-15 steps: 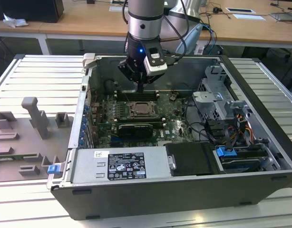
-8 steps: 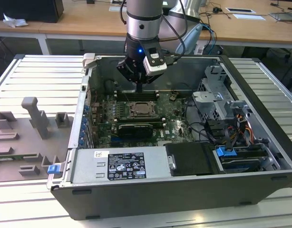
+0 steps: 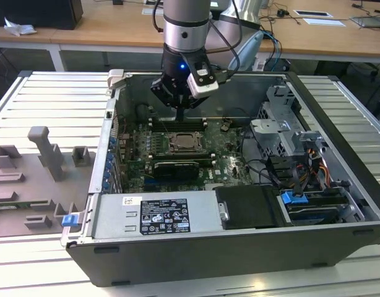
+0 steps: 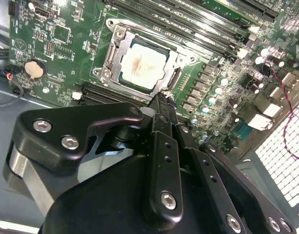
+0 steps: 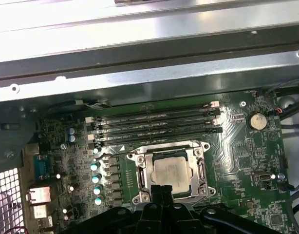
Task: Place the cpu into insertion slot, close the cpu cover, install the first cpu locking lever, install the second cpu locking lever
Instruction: 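Install the first cpu locking lever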
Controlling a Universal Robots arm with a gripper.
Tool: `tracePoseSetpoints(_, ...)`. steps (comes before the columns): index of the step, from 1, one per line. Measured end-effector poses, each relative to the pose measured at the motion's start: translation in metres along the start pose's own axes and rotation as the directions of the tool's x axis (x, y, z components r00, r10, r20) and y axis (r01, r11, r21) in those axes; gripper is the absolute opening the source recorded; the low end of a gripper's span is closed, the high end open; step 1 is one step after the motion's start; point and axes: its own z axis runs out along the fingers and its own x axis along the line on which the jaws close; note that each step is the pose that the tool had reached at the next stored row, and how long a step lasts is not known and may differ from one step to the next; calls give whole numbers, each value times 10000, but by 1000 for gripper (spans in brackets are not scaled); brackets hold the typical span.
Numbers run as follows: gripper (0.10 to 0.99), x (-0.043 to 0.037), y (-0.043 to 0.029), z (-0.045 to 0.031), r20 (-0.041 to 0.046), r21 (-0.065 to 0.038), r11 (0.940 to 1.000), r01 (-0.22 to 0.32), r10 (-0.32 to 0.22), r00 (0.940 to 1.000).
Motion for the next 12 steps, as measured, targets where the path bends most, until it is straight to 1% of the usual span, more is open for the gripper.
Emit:
tracePoseSetpoints(5,106,8,-1,1,-15,0,9991,434,-434,9991)
tracePoseSetpoints(6,106,41,-5,1,-18,0,9987,506,-506,9987)
tracePoseSetpoints(7,106,101,-12,1,-19,0,9985,542,-542,9985)
tracePoseSetpoints(8,106,131,-15,1,-20,-1,9984,559,-559,9984)
tracePoseSetpoints(11,106,205,-24,3,-23,-1,9979,654,-654,9979)
tracePoseSetpoints(12,106,214,-25,5,-24,-2,9975,701,-701,9975)
